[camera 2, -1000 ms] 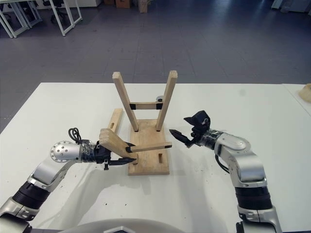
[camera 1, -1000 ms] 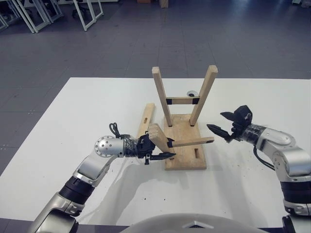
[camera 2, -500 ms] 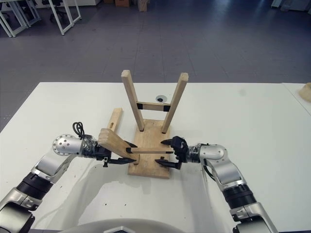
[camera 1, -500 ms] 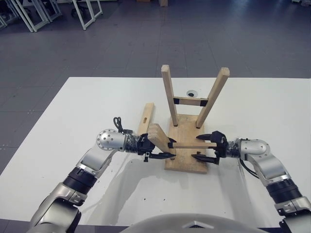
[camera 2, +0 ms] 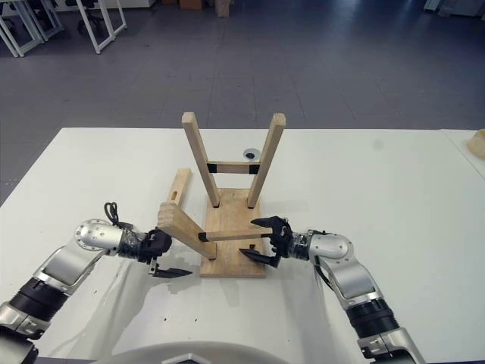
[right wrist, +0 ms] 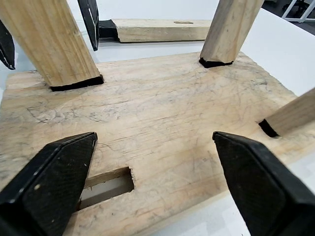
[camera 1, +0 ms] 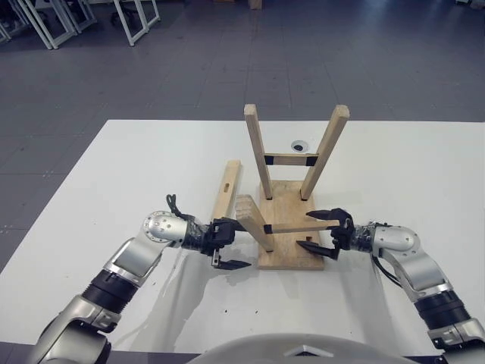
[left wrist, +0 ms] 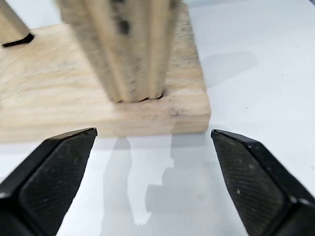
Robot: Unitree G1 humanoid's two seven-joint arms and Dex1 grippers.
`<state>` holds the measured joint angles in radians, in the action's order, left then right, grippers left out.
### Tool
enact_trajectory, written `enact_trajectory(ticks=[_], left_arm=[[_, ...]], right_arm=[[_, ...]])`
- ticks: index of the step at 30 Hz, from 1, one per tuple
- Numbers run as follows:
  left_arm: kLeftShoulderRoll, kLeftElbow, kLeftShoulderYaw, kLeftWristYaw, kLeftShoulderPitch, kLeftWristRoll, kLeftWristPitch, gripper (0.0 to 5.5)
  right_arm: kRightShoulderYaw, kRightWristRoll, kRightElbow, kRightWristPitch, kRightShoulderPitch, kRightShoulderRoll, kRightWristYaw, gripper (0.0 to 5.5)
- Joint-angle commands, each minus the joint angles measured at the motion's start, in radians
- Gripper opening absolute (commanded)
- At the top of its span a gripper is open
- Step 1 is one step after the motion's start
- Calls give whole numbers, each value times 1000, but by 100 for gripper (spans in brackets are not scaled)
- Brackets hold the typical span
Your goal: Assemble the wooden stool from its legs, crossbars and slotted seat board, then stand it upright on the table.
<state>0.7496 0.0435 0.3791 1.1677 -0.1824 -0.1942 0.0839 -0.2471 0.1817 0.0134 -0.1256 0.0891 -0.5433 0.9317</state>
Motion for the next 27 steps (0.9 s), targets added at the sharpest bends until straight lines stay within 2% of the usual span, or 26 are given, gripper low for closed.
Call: enact_trajectory(ticks=[1,3,5,7,9,12,16,19,27], left_arm=[[30,127,-148,-112,74,-61,162,466],[-1,159,-260,-237,103,-83,246,466],[-113,189,-385,-417,126,-159,352,466],[-233,229,-447,-601,147,-190,454,466],[-329,271,-433,-739,175,-178,544,466],[-405,282,-385,-892,207,-101,621,466],[-417,232,-327,-974,229,2,633,466],[-418,150,-295,-964,235,36,627,466],[-496,99,-296,-959,242,18,621,346]], right_arm=[[36,-7,-13,-56,-65,-7,-54,433],[76,18,-56,-78,-92,-9,-87,433],[142,60,-110,-122,-119,17,-152,433],[207,86,-158,-155,-143,47,-231,433],[270,100,-196,-180,-152,75,-315,433],[317,114,-248,-213,-146,94,-385,433],[338,136,-336,-262,-153,115,-438,433],[341,148,-384,-291,-160,134,-476,433],[362,143,-402,-312,-140,153,-532,433]])
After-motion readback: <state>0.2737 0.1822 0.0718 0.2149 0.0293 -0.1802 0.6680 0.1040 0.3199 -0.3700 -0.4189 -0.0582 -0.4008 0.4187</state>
